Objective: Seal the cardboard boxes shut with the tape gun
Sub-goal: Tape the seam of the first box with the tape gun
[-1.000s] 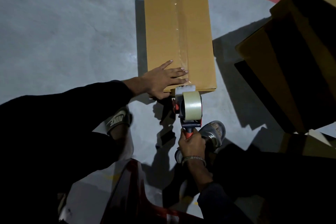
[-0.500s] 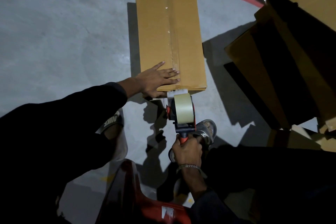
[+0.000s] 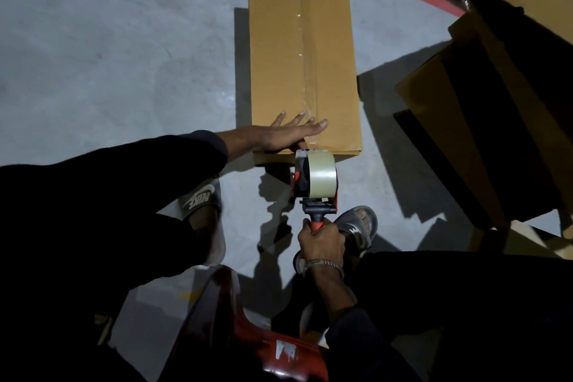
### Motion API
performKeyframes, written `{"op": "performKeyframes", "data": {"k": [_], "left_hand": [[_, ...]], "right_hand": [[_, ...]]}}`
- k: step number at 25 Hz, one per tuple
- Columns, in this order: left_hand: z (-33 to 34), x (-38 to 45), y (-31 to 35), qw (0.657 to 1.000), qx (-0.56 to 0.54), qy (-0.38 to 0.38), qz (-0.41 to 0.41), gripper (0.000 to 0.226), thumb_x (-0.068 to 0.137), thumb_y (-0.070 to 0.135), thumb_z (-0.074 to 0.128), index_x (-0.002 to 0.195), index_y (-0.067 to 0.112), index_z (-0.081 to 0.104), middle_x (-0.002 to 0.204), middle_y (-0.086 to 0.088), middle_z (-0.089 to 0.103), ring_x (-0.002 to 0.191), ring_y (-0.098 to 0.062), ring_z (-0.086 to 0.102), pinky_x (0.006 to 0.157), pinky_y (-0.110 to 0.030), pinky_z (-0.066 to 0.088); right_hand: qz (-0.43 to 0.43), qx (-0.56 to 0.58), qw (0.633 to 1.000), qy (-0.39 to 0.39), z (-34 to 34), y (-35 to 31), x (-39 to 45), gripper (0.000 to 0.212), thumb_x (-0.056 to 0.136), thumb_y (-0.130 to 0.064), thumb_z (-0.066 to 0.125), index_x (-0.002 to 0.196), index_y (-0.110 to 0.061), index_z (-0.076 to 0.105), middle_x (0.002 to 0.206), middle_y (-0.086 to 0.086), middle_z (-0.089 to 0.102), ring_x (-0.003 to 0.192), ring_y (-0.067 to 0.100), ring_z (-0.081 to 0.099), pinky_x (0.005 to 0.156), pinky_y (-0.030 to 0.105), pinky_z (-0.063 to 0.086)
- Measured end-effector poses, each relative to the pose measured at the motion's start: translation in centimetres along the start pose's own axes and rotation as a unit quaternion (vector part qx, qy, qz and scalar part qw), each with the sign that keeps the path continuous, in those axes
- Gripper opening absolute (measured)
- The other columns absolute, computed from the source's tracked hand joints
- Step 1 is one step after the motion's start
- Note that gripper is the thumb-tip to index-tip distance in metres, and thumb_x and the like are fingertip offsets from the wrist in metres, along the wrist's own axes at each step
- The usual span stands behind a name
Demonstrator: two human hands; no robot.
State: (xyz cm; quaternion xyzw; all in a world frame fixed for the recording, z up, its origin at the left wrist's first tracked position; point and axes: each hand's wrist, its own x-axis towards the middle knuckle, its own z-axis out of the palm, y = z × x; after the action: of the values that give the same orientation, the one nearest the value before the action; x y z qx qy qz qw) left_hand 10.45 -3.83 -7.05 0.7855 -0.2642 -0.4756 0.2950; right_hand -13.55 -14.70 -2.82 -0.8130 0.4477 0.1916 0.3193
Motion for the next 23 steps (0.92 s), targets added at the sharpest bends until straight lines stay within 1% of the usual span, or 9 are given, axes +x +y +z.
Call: {"op": "performKeyframes", "data": {"k": [2,5,6,8,10,14,18,20,23], "left_hand": [[-0.2,-0.3,1.1,0.999,-0.032,-0.030,-0.003,0.092,0.084,0.097,0.014,0.162,0.049,0.006,0.170,0.017,-0.015,0.148,0.004,-0.027,0.119,-0.048,-0.029],[-0.8,-0.9,2.0,0.991,0.096,-0.081,-0.045,0.122,0.068,0.104,0.032,0.163,0.027,0.030,0.171,0.003,-0.024,0.153,-0.014,-0.032,0.118,-0.060,-0.027],[-0.7,-0.9,2.2,0.984,0.143,-0.095,-0.058,0.131,0.061,0.104,0.040,0.161,0.022,0.033,0.170,0.000,-0.026,0.154,-0.019,-0.033,0.118,-0.064,-0.024],[-0.4,-1.9,3.1,0.978,0.174,-0.100,-0.055,0.140,0.054,0.102,0.055,0.164,0.022,0.025,0.170,-0.001,-0.027,0.154,-0.022,-0.032,0.118,-0.067,-0.021],[0.3,-1.7,2.5,0.985,0.152,-0.068,-0.046,0.134,0.059,0.095,0.064,0.165,0.025,0.023,0.172,-0.001,-0.022,0.155,-0.020,-0.030,0.119,-0.065,-0.022],[2.0,-1.0,1.5,0.995,0.090,0.008,-0.029,0.131,0.055,0.096,0.063,0.162,0.028,0.031,0.174,0.000,-0.011,0.157,-0.015,-0.024,0.118,-0.059,-0.027],[3.0,0.0,1.8,0.995,0.048,0.079,-0.044,0.121,0.057,0.091,0.068,0.155,0.027,0.042,0.175,0.000,-0.001,0.159,-0.016,-0.018,0.117,-0.063,-0.026],[3.1,0.4,2.4,0.993,0.056,0.092,-0.055,0.117,0.055,0.091,0.070,0.149,0.025,0.048,0.175,-0.001,0.003,0.159,-0.018,-0.016,0.116,-0.065,-0.025],[2.8,0.4,2.6,0.992,0.054,0.092,-0.062,0.110,0.049,0.093,0.071,0.134,0.024,0.058,0.175,-0.004,0.007,0.160,-0.020,-0.013,0.116,-0.067,-0.024]], "right_hand": [[0.011,0.001,1.000,-0.007,0.3,-0.3,0.3,0.024,0.091,-0.037,0.066,0.095,-0.013,0.071,0.082,0.012,0.069,0.074,0.033,0.067,0.072,0.031,0.049],[0.013,-0.026,1.000,-0.011,1.3,-0.2,0.7,0.030,0.083,-0.043,0.061,0.094,-0.016,0.070,0.082,0.010,0.072,0.076,0.036,0.072,0.075,0.037,0.059],[0.015,-0.030,0.999,-0.009,1.7,-0.1,1.0,0.032,0.080,-0.045,0.059,0.091,-0.017,0.069,0.080,0.009,0.072,0.074,0.035,0.073,0.075,0.038,0.061],[0.017,-0.027,0.999,-0.008,2.2,0.0,1.7,0.034,0.076,-0.047,0.055,0.086,-0.018,0.068,0.076,0.007,0.072,0.070,0.034,0.073,0.073,0.040,0.062],[0.034,-0.014,0.999,-0.028,3.3,0.6,2.8,0.033,0.073,-0.047,0.054,0.082,-0.018,0.066,0.074,0.005,0.073,0.069,0.034,0.074,0.074,0.040,0.062],[0.044,0.035,0.997,-0.059,3.8,-0.3,3.3,0.034,0.069,-0.046,0.053,0.075,-0.015,0.067,0.067,0.008,0.072,0.067,0.033,0.073,0.072,0.039,0.061],[0.068,0.100,0.988,-0.092,3.9,-2.2,4.1,0.025,0.067,-0.034,0.060,0.069,-0.010,0.067,0.066,0.012,0.070,0.064,0.034,0.070,0.063,0.043,0.062],[0.088,0.121,0.984,-0.096,3.7,-2.7,4.0,0.023,0.063,-0.032,0.060,0.070,-0.011,0.065,0.069,0.012,0.071,0.067,0.036,0.070,0.064,0.043,0.062],[0.106,0.143,0.978,-0.111,3.7,-3.0,3.8,0.018,0.072,-0.028,0.066,0.079,-0.012,0.064,0.086,0.013,0.073,0.080,0.035,0.069,0.066,0.033,0.052]]}}
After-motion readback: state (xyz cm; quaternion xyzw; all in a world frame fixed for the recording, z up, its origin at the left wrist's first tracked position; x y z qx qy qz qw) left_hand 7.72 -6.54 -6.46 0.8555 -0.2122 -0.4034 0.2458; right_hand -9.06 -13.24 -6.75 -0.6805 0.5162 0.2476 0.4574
